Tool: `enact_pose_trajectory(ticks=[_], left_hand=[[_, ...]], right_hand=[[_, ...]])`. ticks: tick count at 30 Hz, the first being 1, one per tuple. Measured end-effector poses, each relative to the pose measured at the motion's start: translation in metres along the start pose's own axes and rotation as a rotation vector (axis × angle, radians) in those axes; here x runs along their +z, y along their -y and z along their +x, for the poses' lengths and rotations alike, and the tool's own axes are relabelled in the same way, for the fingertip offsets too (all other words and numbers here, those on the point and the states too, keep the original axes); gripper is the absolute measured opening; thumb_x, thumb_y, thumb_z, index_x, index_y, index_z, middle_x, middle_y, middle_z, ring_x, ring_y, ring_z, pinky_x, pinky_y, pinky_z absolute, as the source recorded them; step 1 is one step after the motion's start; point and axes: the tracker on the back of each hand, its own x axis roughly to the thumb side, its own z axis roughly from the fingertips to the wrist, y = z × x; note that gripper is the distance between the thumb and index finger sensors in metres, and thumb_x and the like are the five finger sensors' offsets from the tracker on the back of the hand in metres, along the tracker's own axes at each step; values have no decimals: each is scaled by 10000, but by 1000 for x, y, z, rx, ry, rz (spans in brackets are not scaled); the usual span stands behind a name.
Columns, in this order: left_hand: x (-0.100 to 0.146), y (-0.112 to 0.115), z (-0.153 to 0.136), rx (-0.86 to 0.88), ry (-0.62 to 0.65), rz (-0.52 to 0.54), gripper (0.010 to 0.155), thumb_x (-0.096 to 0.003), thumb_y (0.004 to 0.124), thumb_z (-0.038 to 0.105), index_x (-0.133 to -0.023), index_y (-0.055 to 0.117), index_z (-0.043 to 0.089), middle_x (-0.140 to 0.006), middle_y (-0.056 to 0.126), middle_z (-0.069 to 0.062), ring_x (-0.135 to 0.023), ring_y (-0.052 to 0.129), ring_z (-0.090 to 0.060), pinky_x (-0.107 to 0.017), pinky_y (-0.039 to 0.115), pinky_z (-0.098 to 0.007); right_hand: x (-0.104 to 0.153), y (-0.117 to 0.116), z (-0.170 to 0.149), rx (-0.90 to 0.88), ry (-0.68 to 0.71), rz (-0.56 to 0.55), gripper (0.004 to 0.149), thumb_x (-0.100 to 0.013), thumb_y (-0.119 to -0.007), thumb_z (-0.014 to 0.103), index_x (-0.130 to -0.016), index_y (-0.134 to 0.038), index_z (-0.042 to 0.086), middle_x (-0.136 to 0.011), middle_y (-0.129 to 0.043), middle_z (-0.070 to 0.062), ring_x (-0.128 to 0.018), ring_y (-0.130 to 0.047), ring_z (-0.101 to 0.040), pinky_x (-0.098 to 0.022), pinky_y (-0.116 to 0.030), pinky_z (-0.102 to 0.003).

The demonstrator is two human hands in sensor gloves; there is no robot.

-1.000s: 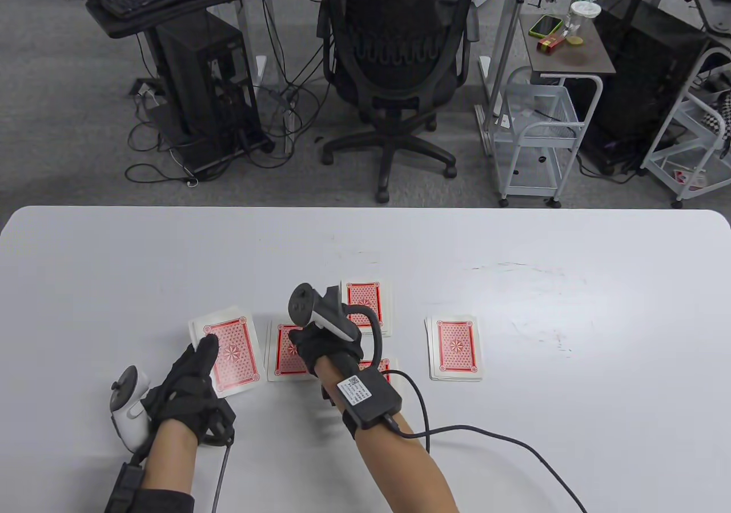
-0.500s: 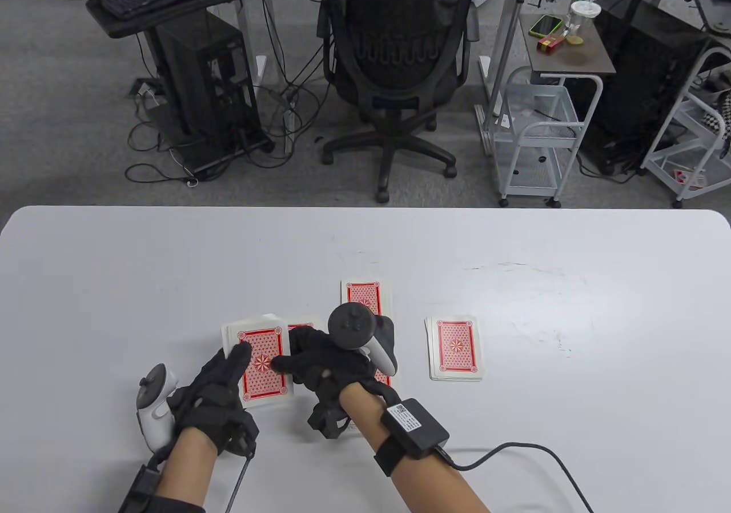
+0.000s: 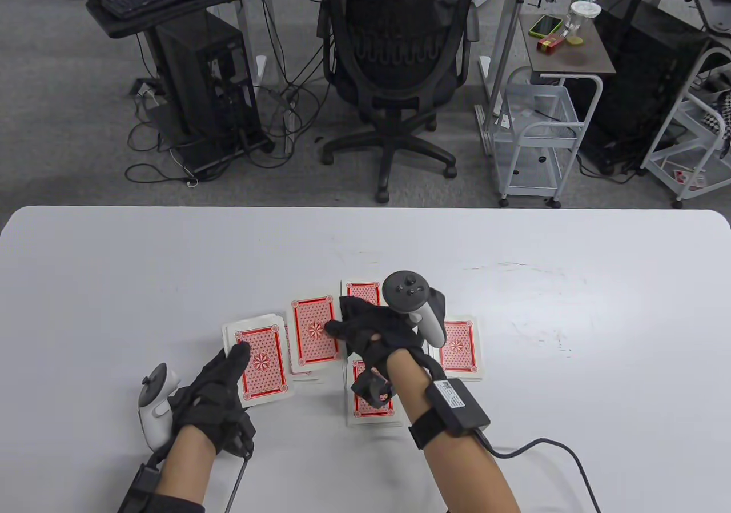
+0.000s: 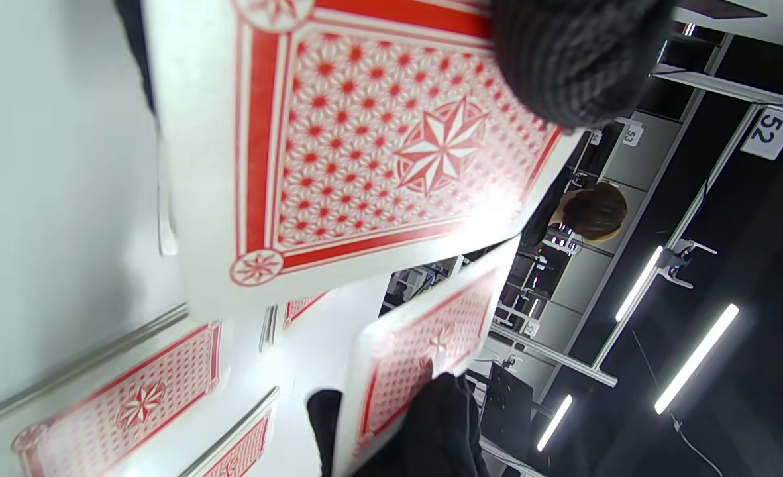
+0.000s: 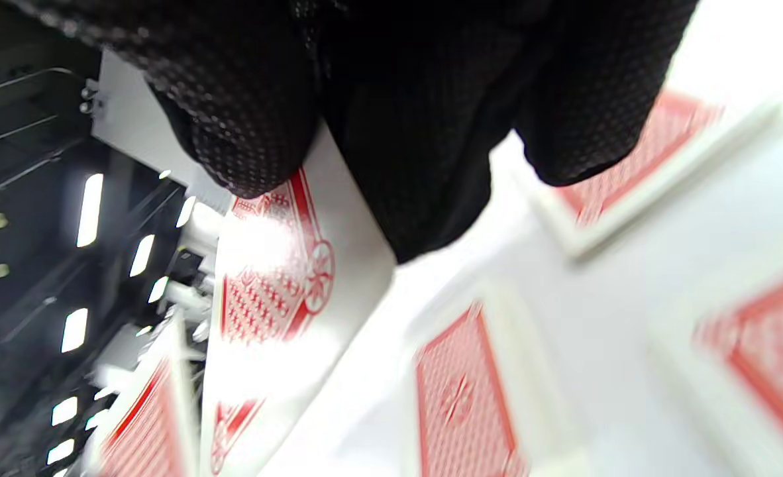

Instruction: Four-player card dealing with fan arrangement

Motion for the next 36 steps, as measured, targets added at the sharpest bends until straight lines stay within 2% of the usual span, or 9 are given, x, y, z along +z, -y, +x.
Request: enact_pose_trajectory(ticks=[2,6,13,19,24,27,30,33,36], left_hand=[[-1,-3,1,8,1,16,459,-507,803,500,-928,744,327,-872,919,95,-714,1031,-235,-490,901,-436],[-2,-6,1,17,2,26,460,-508,802,500,-929,743,326,-873,918,95,-716,1030,-233,-492,900,-434],[-6,-14,2,-1,-8,58,459,-508,804,499,-929,745,324,-872,918,94,-714,1031,-235,-492,900,-434],[-9,-15,-1,-15,-23,62,461,-510,803,501,-931,743,323,-872,919,93,-715,1030,-235,-494,900,-432],[-9,-11,-2,-31,-17,62,460,-509,806,498,-929,746,320,-869,922,88,-710,1032,-237,-490,900,-435],[-6,-4,-3,-52,0,56,458,-507,806,498,-926,747,322,-869,921,89,-713,1030,-237,-492,898,-441],[-5,8,-7,-80,-1,33,457,-507,806,498,-925,746,324,-871,918,90,-722,1024,-240,-499,894,-447],[-4,24,-12,-85,-5,-16,457,-504,809,497,-923,749,323,-867,922,93,-717,1028,-236,-496,897,-442],[-3,38,-17,-104,-11,-51,457,-502,812,498,-921,752,324,-862,925,94,-711,1033,-230,-490,902,-436]], right_hand=[[-15,17,-1,79,-51,-70,656,-506,-867,273,-1030,-565,18,-767,-847,-59,-413,-1000,-190,-495,-739,-566],[-44,27,-11,243,-155,-146,689,-504,-867,281,-1046,-524,28,-779,-819,-56,-389,-986,-179,-494,-734,-563],[-87,6,-45,610,-343,-151,718,-493,-867,314,-1046,-508,29,-757,-821,-45,-352,-1010,-149,-471,-766,-536],[-94,-5,-50,876,-388,-147,737,-472,-879,411,-1039,-555,67,-703,-849,-10,-287,-967,-95,-455,-777,-504],[-73,2,-34,704,-288,-137,714,-516,-827,447,-1047,-542,66,-761,-824,-40,-364,-980,-127,-485,-753,-523],[-43,-1,-29,512,-222,-81,670,-555,-772,451,-1049,-544,60,-799,-807,-74,-409,-989,-146,-495,-746,-529],[-8,-10,-28,313,-129,8,653,-573,-742,460,-1052,-549,60,-860,-766,-115,-491,-989,-190,-515,-726,-551],[22,-24,-25,94,24,30,621,-573,-738,464,-1037,-595,77,-872,-759,-125,-562,-981,-250,-530,-703,-585],[42,-45,-21,-14,124,61,673,-551,-775,483,-1048,-575,76,-910,-721,-141,-662,-943,-324,-548,-667,-626]])
